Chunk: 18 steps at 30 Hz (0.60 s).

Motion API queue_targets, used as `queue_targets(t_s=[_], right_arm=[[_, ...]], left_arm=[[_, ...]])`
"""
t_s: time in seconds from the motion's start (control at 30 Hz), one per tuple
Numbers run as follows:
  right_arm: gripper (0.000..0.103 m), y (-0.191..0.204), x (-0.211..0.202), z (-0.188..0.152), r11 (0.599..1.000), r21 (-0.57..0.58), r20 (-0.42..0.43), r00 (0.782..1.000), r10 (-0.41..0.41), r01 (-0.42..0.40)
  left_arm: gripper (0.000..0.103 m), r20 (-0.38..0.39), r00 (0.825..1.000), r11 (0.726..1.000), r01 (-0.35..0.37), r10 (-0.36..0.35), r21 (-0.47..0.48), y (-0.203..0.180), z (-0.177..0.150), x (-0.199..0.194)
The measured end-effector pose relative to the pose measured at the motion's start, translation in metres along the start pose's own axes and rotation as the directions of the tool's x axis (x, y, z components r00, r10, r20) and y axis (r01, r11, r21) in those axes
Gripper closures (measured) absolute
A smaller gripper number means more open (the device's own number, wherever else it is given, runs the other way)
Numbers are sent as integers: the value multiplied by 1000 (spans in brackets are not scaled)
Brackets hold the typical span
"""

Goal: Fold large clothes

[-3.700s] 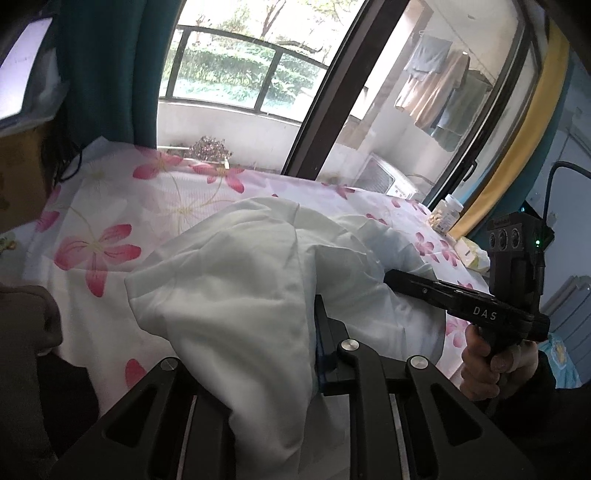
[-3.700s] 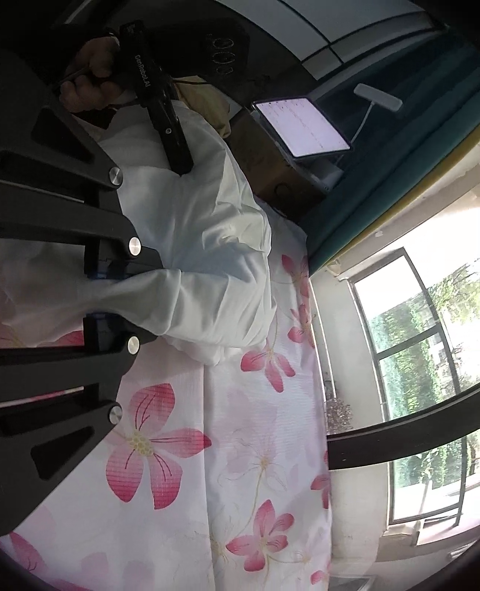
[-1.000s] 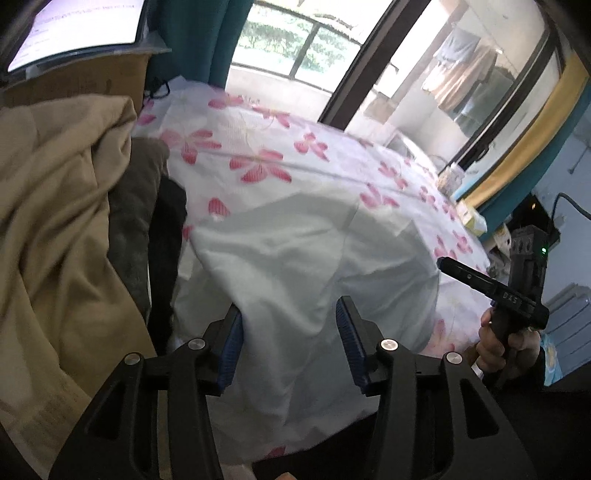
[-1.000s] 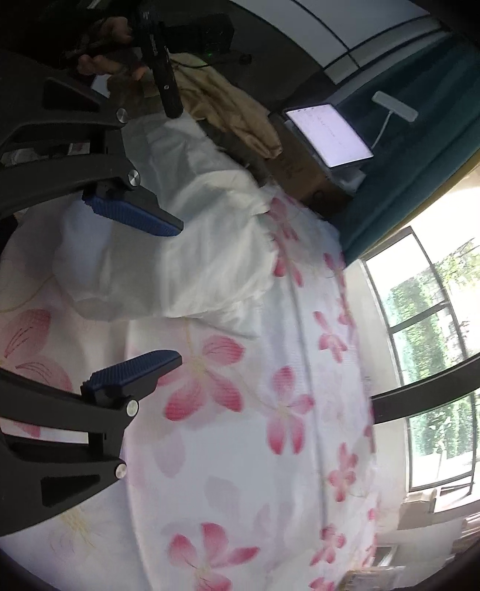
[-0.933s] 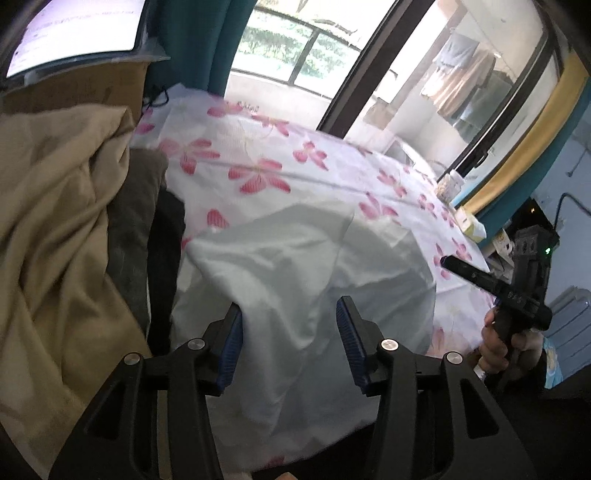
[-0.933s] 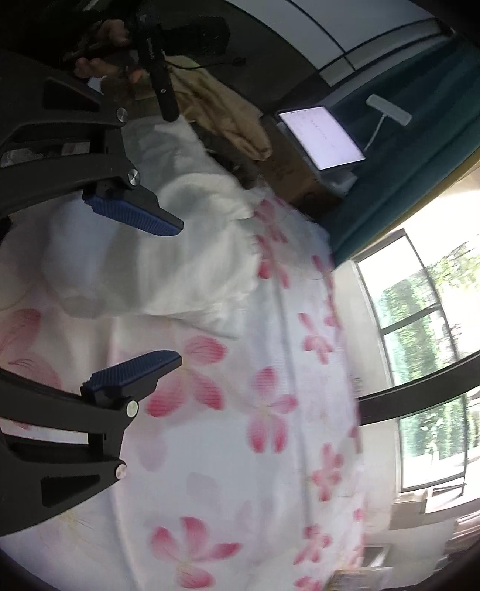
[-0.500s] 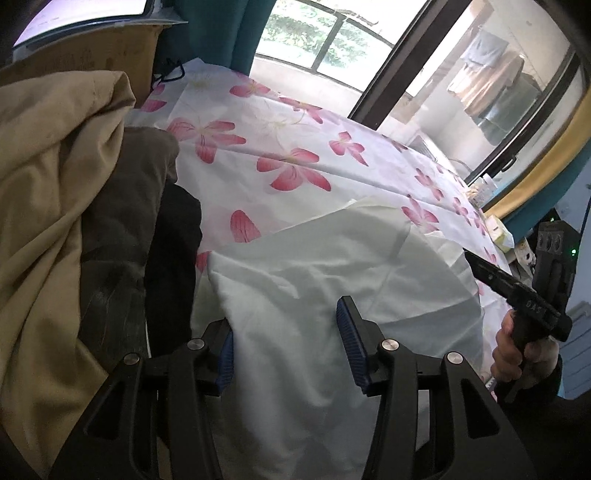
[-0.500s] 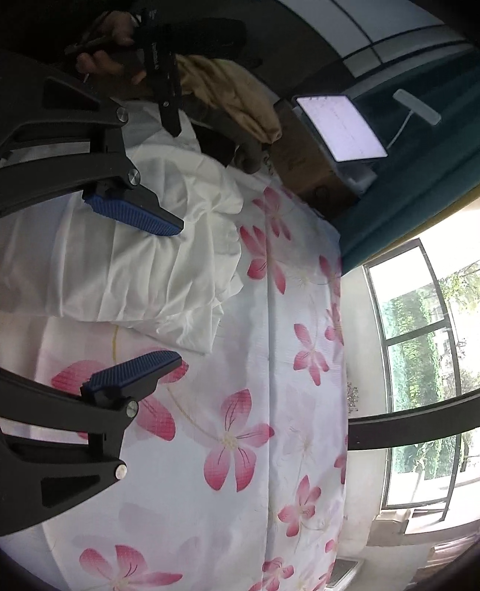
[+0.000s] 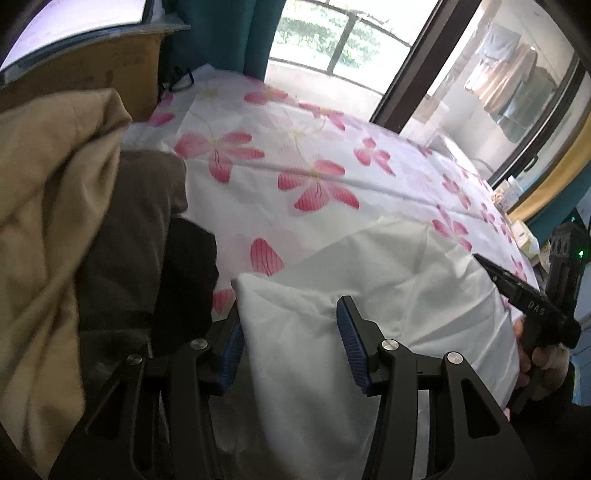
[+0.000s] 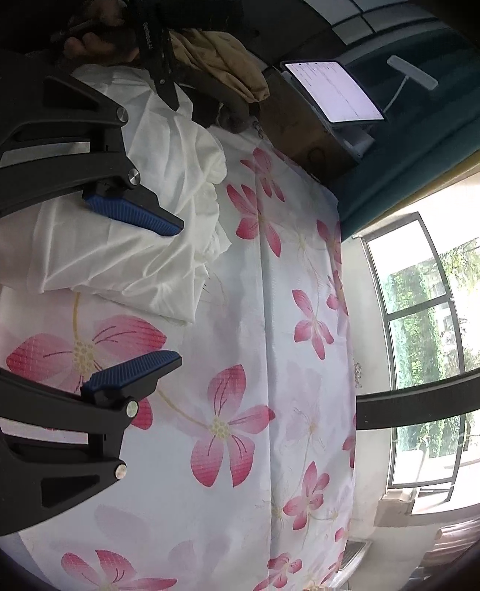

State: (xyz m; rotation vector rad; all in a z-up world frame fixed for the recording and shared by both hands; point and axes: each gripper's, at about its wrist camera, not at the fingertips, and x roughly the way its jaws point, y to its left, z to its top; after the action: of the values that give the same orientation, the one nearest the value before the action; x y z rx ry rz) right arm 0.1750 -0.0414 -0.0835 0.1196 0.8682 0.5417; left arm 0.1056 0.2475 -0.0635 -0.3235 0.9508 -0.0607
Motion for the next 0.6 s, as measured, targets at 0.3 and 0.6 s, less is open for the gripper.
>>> queue_targets(t_s=[0.3, 0.6], right_arm=[[38, -3, -21, 3, 999, 28, 37, 999, -29, 28], [33, -4, -47, -5, 999, 24, 64, 997, -34, 32]], left_arm=[[50, 137, 991, 998, 1, -9, 57, -27, 3, -43], [50, 153, 988, 998, 10, -20, 65, -51, -11, -56]])
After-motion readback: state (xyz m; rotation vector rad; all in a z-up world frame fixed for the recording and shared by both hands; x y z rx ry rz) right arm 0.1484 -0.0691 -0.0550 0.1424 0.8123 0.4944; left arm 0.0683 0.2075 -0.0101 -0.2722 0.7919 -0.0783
